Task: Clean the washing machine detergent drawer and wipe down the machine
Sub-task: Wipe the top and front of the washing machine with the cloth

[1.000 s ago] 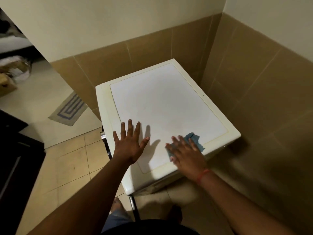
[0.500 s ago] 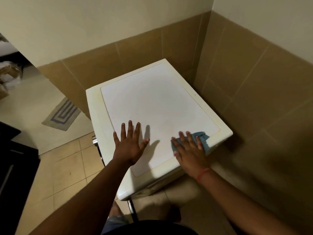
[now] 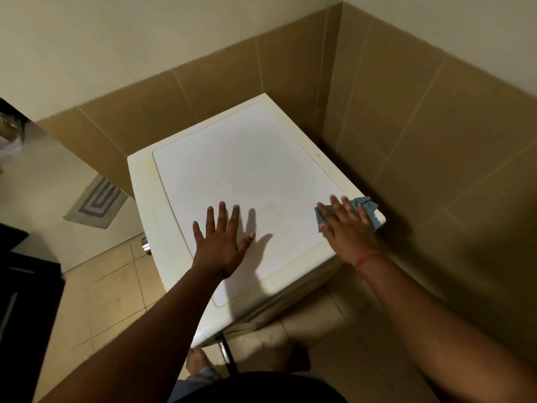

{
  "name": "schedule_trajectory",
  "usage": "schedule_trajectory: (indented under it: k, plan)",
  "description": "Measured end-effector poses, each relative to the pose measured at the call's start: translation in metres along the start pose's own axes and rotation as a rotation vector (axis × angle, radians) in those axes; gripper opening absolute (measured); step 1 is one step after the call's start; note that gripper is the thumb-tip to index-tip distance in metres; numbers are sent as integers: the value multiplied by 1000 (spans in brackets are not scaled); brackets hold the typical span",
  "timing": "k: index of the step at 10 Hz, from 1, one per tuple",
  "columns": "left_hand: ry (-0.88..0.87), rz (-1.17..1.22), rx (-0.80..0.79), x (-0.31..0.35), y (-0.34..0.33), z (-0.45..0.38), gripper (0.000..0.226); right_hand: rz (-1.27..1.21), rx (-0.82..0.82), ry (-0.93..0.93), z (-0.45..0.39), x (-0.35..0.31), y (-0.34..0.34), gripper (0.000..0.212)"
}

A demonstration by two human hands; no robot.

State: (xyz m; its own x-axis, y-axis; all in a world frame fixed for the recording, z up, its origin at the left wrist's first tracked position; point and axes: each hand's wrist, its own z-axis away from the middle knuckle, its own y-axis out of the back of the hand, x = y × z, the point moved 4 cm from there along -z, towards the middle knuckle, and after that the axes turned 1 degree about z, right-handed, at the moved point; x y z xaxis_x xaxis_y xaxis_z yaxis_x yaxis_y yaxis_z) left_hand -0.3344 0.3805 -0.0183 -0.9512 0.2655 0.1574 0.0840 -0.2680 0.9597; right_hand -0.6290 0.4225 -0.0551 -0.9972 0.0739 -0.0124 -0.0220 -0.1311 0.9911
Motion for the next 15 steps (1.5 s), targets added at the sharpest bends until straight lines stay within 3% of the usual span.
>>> schedule_trajectory:
  k: [1, 2, 3, 4, 5, 7, 8, 9, 11, 12, 14, 15]
  plan:
    - [12, 1, -7, 4, 0, -1, 76, 11, 19, 48, 7, -18, -5, 57]
    - [15, -3, -4, 8, 2, -5, 74, 16, 22, 231, 5, -3, -2, 57]
    - [12, -12, 2, 10, 5, -8, 72, 2, 46, 16, -9, 27, 3, 65]
    - [15, -2, 13, 11, 6, -10, 72, -40, 86, 35, -1, 3, 0, 67]
    - [11, -3, 14, 15, 6, -12, 72, -104, 81, 245, 7, 7, -2, 62]
    - [-1, -20, 11, 16, 5, -12, 71, -38, 117, 81, -22, 40, 5, 45]
    - [2, -20, -2, 20, 4, -12, 71, 17, 44, 221, -19, 35, 0, 64]
    - [-20, -13, -1, 26, 3, -11, 71, -58, -4, 276, -31, 47, 7, 57]
    - [-32, -4, 1, 28, 1, -7, 70, -83, 44, -33, -47, 20, 8, 56]
    - [-34, 5, -1, 29, 0, -4, 70, -66, -1, 156, -44, 11, 10, 55]
    - [-40, 18, 4, 29, 0, 2, 70, -119, 14, -59, -50, 14, 12, 55]
    - [-34, 30, 0, 21, -2, 5, 70, -139, 18, 209, -14, -26, 4, 54]
